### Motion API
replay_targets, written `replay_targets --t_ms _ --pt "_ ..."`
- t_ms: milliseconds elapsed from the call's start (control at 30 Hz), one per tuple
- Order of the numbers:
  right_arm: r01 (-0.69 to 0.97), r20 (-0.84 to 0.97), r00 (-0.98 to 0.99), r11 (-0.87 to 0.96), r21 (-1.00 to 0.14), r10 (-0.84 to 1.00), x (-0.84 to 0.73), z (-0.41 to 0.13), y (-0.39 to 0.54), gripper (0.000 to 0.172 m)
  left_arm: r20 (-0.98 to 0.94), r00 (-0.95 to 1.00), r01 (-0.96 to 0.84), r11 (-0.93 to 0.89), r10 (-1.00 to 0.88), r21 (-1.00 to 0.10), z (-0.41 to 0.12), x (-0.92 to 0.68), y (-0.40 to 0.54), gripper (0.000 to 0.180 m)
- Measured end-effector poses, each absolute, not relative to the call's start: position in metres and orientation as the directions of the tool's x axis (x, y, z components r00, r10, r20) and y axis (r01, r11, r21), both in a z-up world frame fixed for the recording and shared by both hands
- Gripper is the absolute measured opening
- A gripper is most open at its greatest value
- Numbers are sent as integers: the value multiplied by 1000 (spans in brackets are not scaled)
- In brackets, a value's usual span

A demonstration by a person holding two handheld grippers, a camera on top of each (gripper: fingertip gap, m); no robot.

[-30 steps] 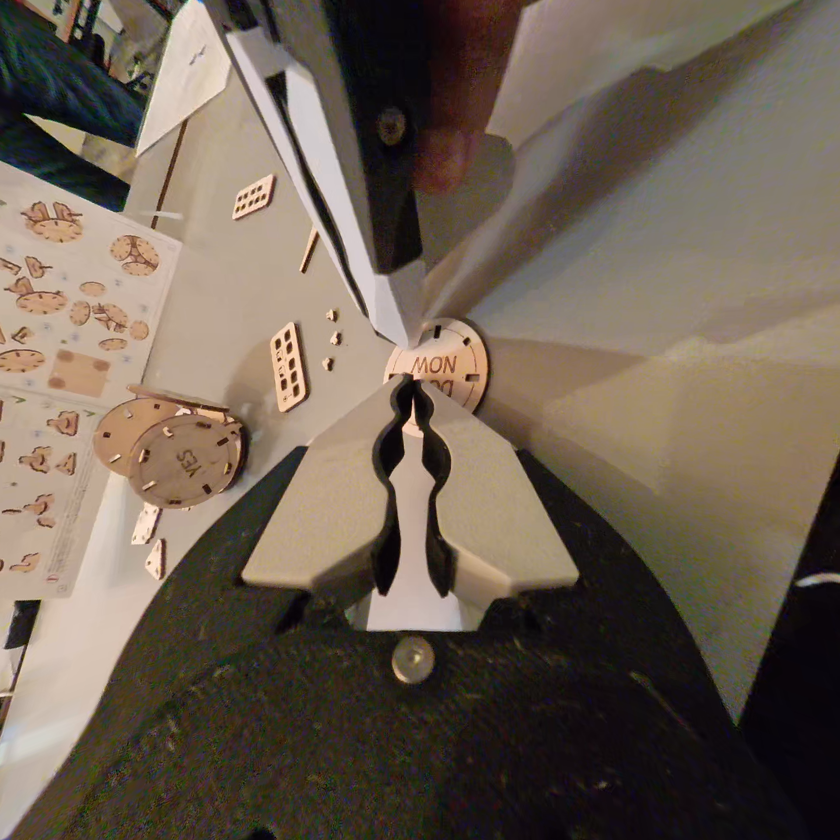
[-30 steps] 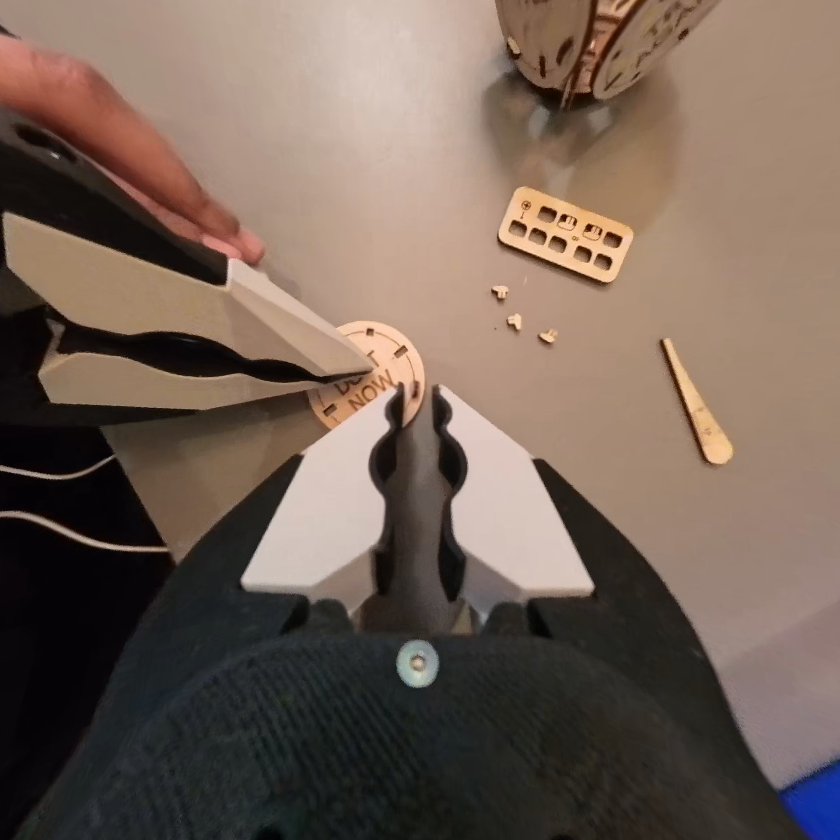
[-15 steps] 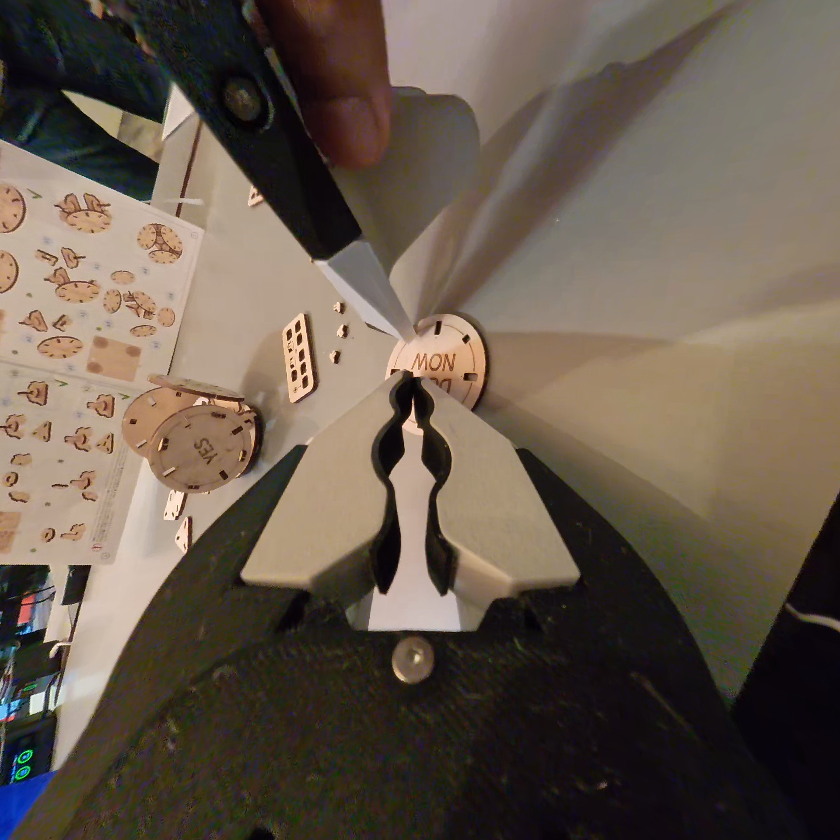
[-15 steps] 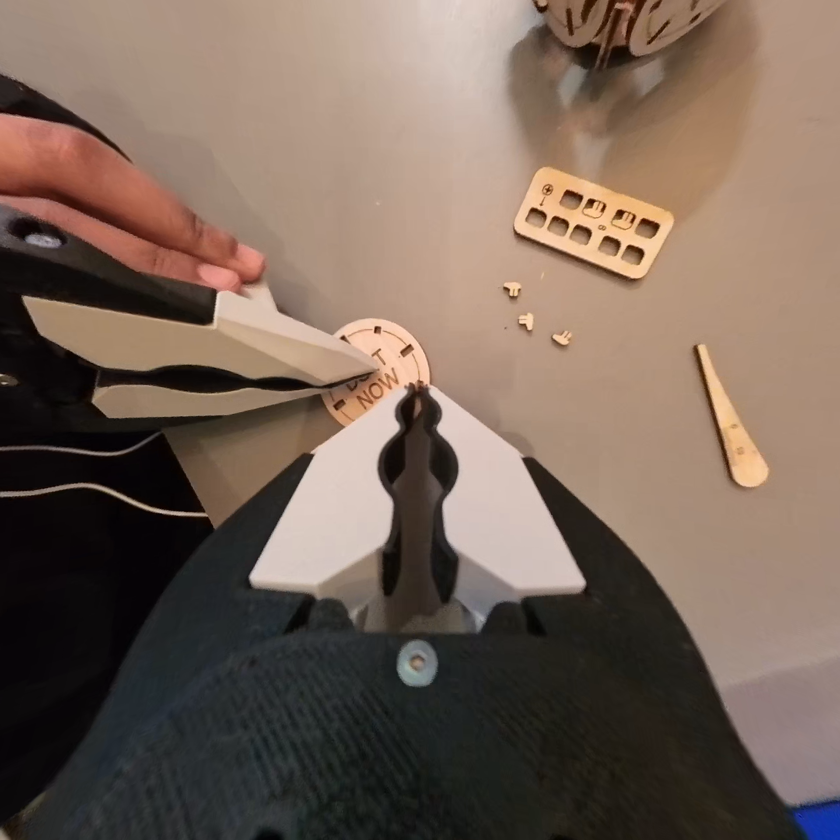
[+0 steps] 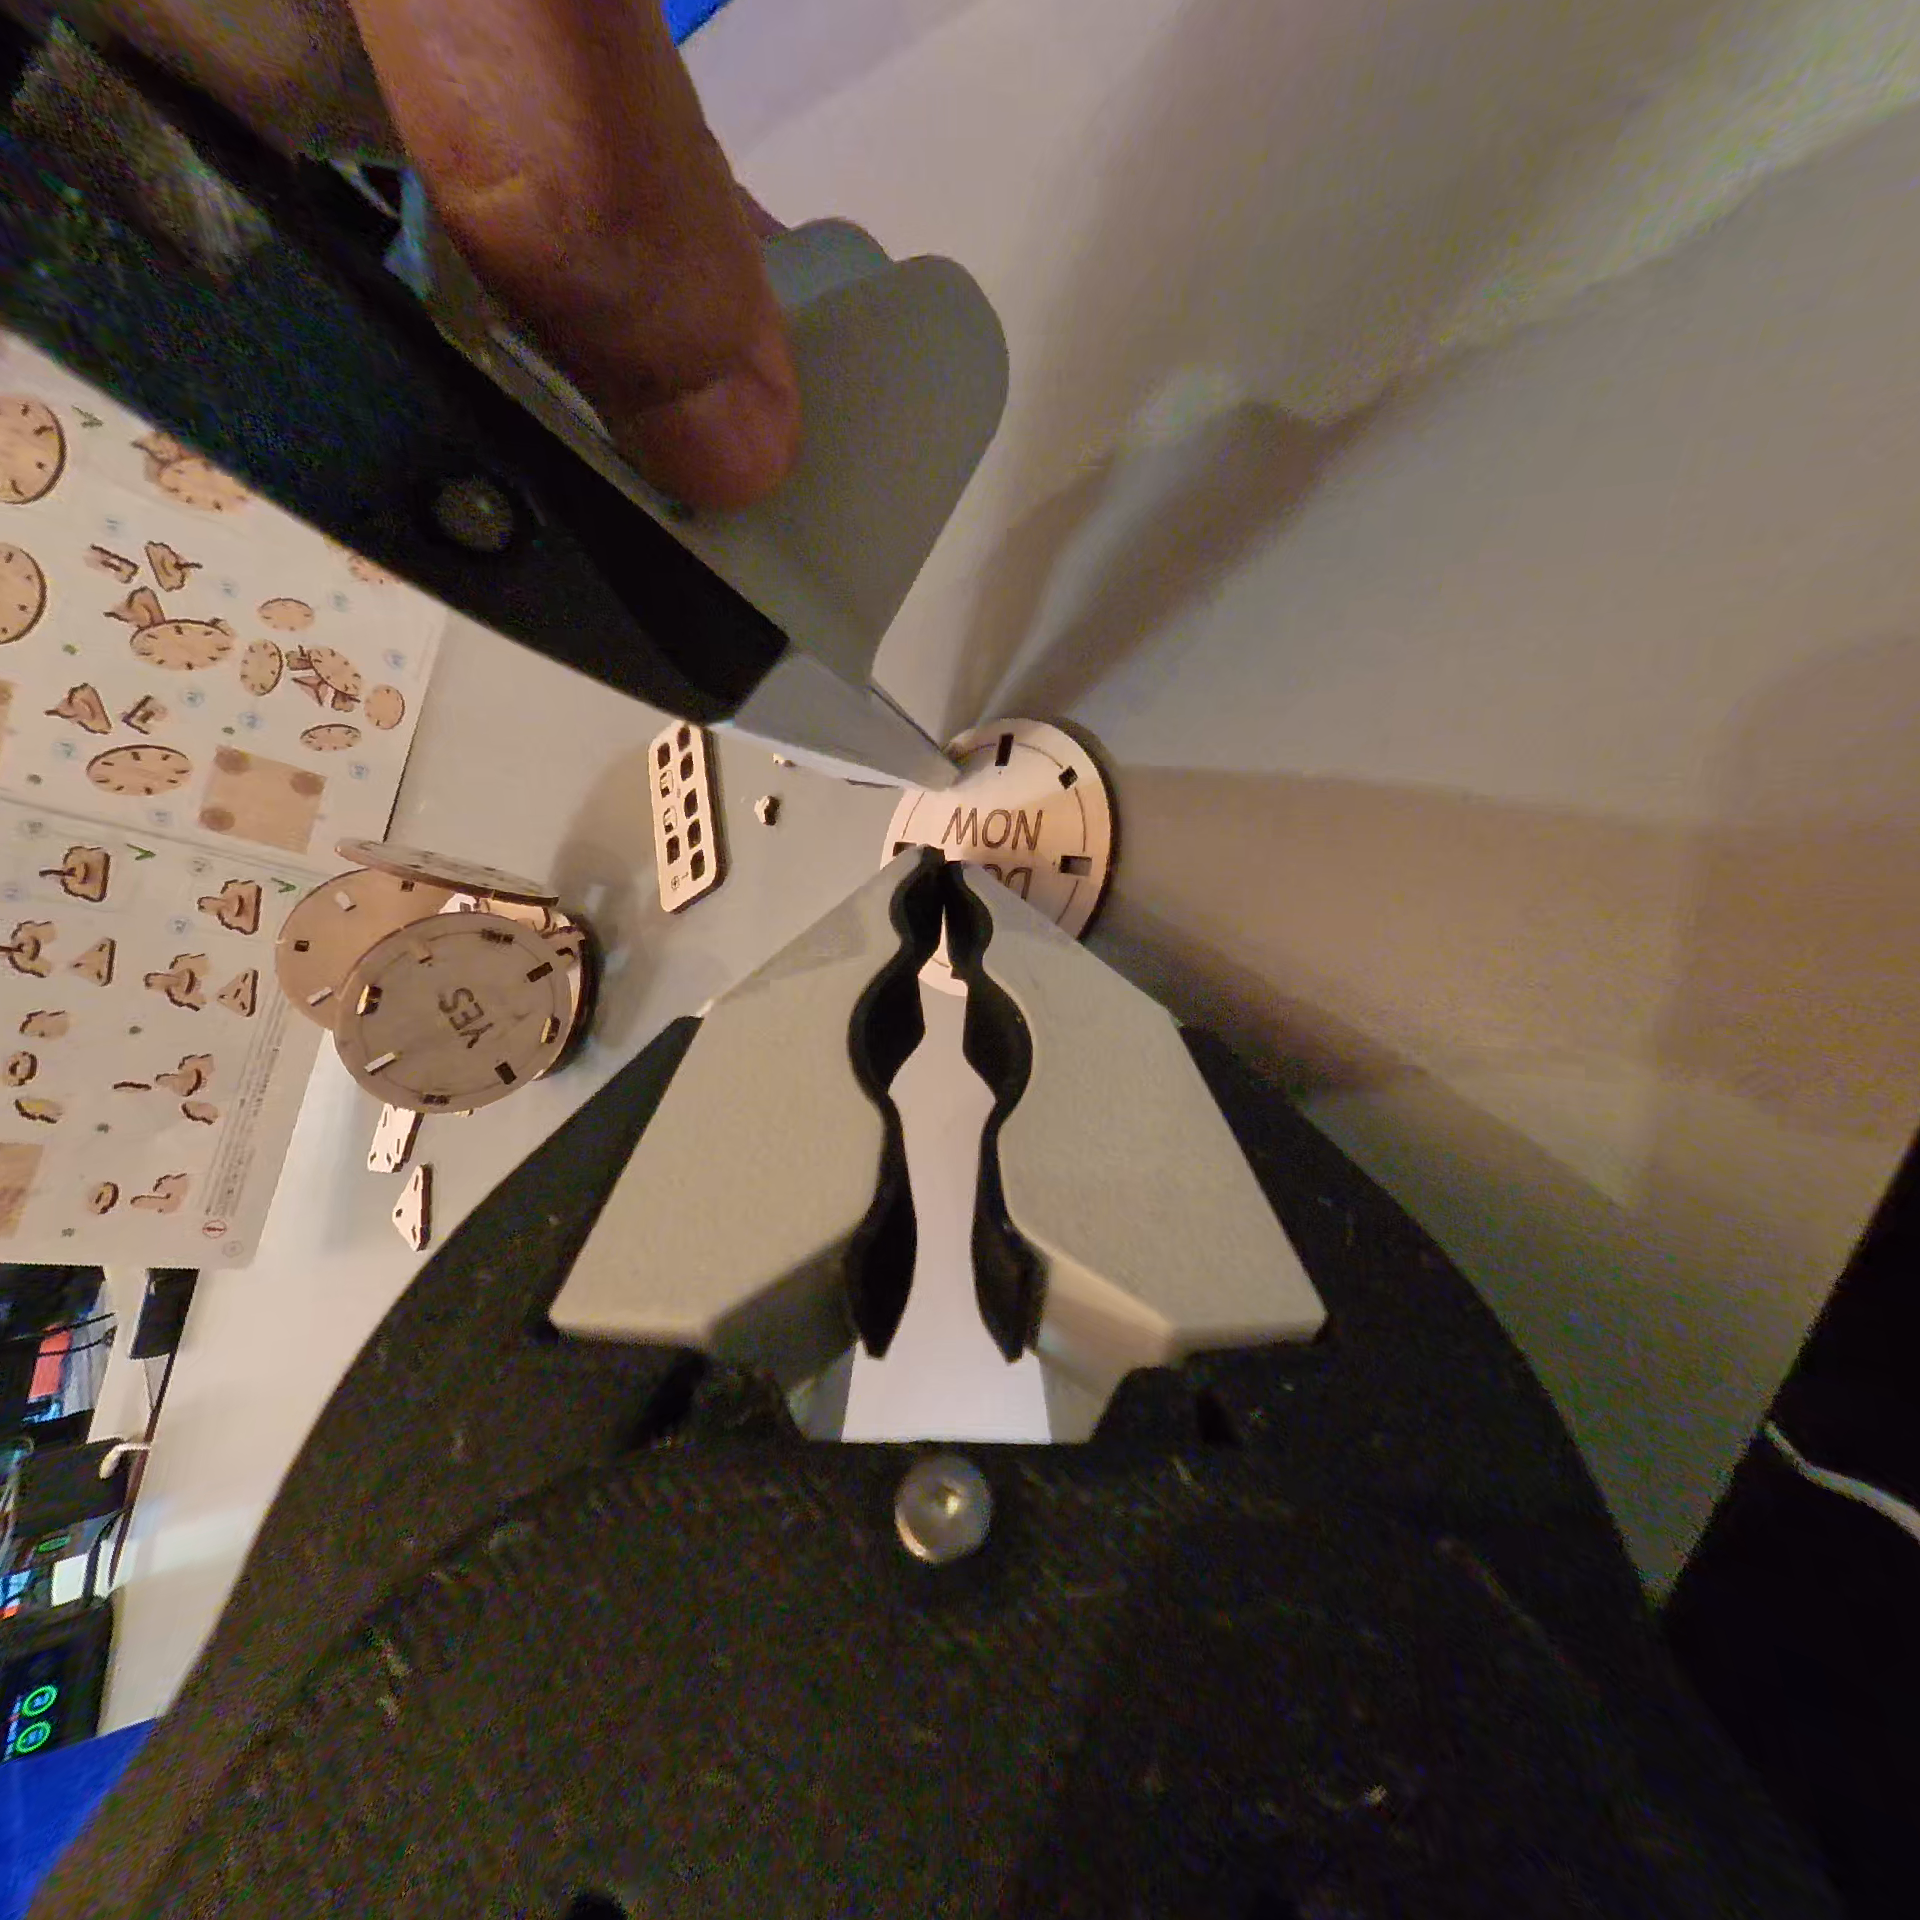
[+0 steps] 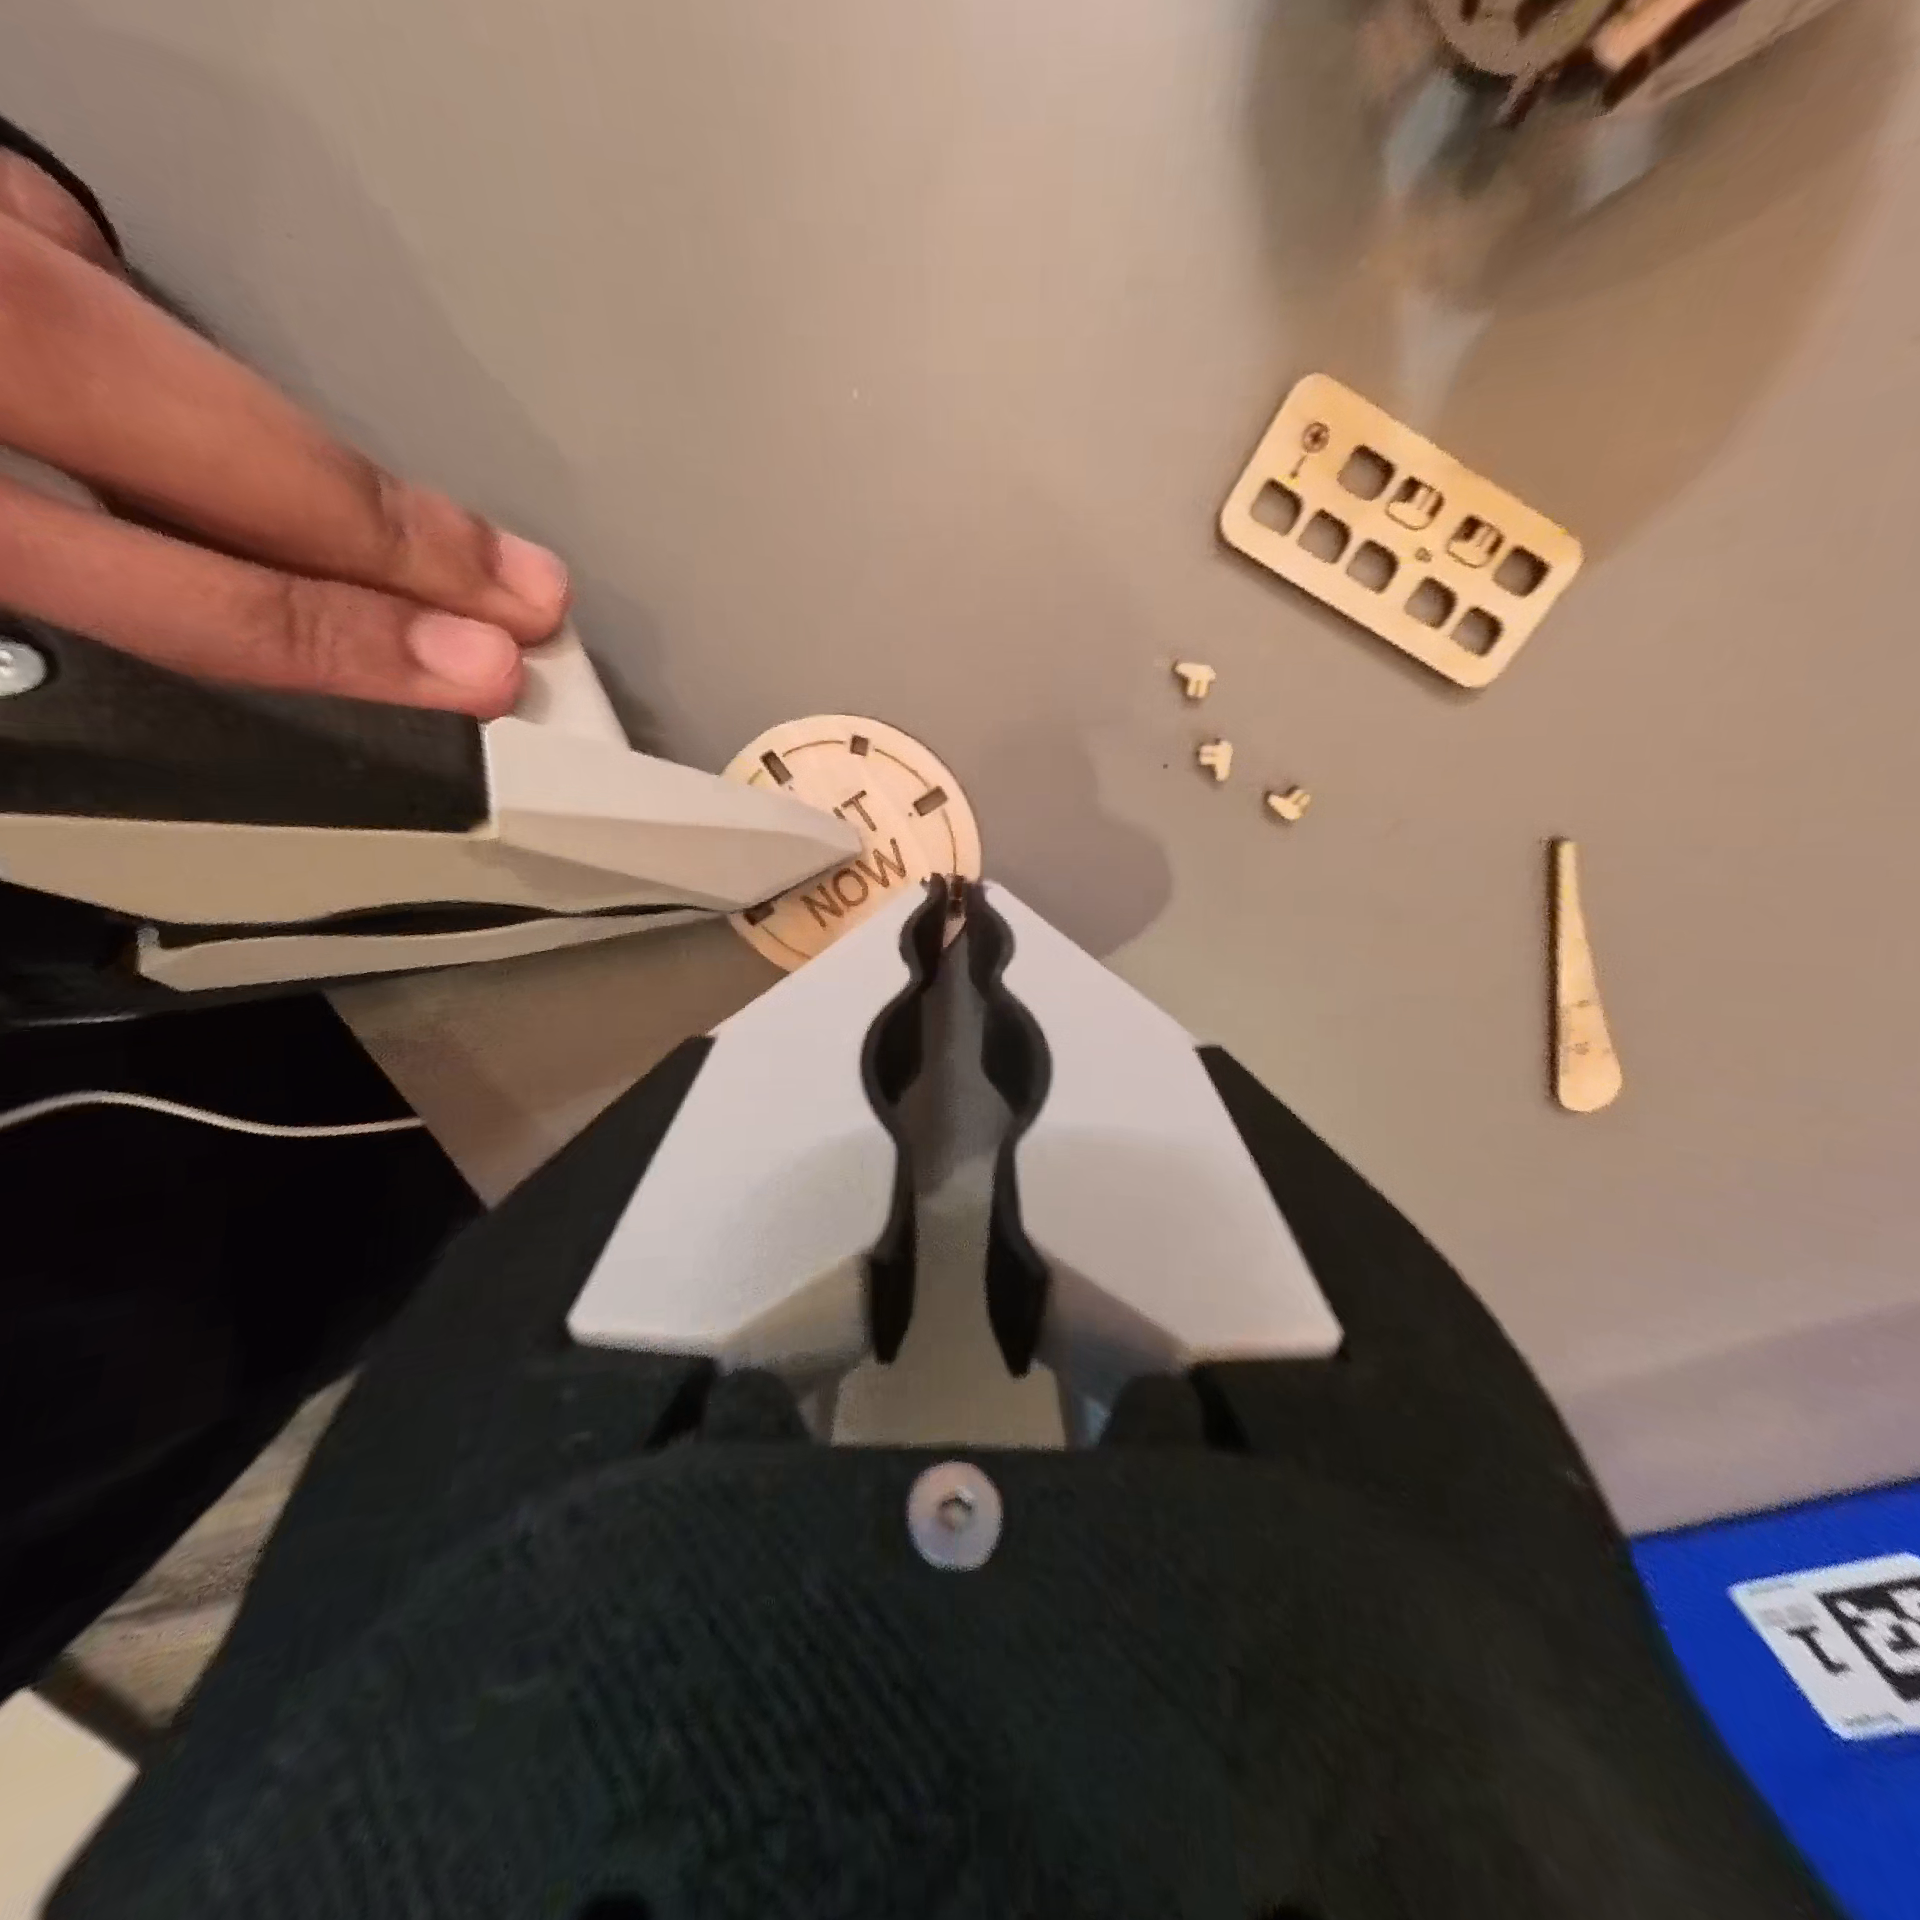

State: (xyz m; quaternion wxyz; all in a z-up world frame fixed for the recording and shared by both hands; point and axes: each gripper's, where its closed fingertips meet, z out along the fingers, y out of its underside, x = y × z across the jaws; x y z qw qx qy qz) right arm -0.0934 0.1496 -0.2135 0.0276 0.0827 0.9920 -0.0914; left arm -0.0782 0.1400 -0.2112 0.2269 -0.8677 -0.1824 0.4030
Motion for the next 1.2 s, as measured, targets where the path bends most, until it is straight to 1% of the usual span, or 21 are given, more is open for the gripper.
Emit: replay_targets --t_ms 167,267,367,500,600,767,867,1033,1067,1100,1133,1167,1200 --pt "106 30 -993 987 -118 110 -94 -213 150 2 -610 612 142 -828 504 -542 -211 -78 140 0" --pt "121 1 -993 988 -97 122 -94 -214 150 2 -627 600 145 -839 497 -525 -212 -78 140 0" --pt "143 -30 -990 987 -78 141 -94 -214 150 1 -619 600 157 -833 507 -531 -212 -78 140 0" --pt "149 4 -989 986 -71 150 -94 -214 149 1 -615 601 161 -831 511 -533 -212 -78 140 0" --pt "143 84 -985 984 -105 152 -95 -213 149 0 -616 599 161 -831 512 -533 -212 -78 140 0" --pt "2 292 -956 997 -75 24 -95 -212 148 0 -623 596 156 -833 508 -530 -212 -78 140 0" --pt "21 293 -955 998 -67 40 -96 -212 148 0 -623 595 155 -833 508 -531 -212 -78 140 0" --pt "93 210 -969 979 -181 131 -97 -212 148 1 -608 603 155 -823 517 -547 -212 -78 139 0" --pt "107 199 -969 973 -205 149 -98 -211 148 6 -604 604 156 -821 519 -549 -212 -78 139 0" --pt "132 190 -966 964 -231 178 -100 -210 149 25 -603 605 155 -820 519 -551 -212 -78 139 0" --pt "163 179 -960 952 -261 214 -104 -206 151 35 -603 606 154 -820 519 -552 -212 -78 139 0" --pt "199 164 -952 930 -308 258 -109 -201 151 37 -602 606 153 -819 520 -553 -212 -78 139 0" --pt "239 138 -940 891 -387 312 -115 -192 147 37 -602 606 153 -818 521 -554 -212 -78 139 0"
